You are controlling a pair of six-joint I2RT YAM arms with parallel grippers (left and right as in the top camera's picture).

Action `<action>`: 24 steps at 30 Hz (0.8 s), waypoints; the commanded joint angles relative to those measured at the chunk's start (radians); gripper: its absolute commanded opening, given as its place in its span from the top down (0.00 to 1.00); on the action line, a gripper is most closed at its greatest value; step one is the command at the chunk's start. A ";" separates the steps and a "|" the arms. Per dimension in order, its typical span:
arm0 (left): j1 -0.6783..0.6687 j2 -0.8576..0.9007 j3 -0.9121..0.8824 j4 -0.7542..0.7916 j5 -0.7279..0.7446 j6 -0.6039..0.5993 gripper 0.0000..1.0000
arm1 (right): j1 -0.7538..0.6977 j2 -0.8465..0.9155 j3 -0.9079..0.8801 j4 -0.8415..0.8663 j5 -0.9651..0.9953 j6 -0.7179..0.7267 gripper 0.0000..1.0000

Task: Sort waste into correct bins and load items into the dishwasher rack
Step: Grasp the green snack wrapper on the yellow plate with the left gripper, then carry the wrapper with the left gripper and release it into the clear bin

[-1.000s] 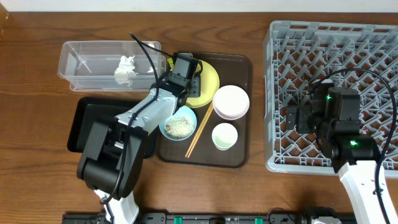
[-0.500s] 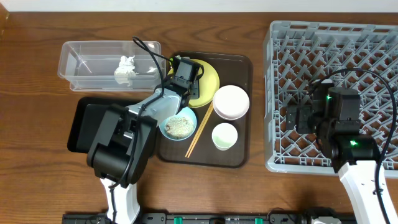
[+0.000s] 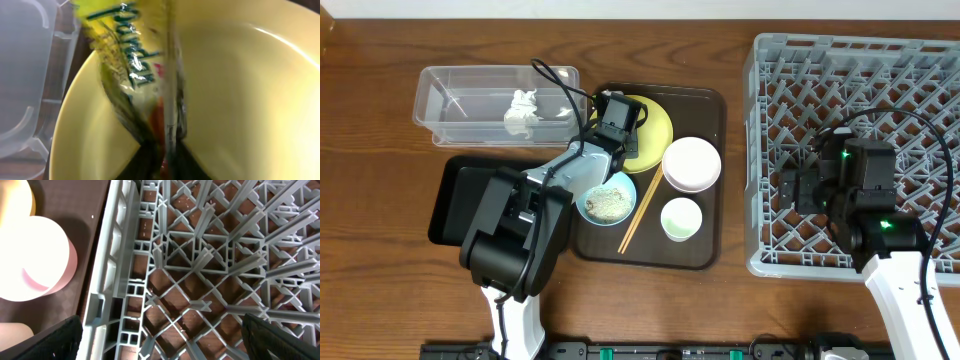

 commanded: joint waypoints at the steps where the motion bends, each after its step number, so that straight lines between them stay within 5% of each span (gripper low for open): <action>1: 0.003 0.013 0.010 -0.019 0.004 0.007 0.94 | -0.001 0.003 0.018 0.000 -0.007 0.021 0.01; 24: 0.071 -0.393 0.011 -0.126 -0.002 0.112 0.94 | -0.001 0.003 0.018 0.000 -0.007 0.021 0.01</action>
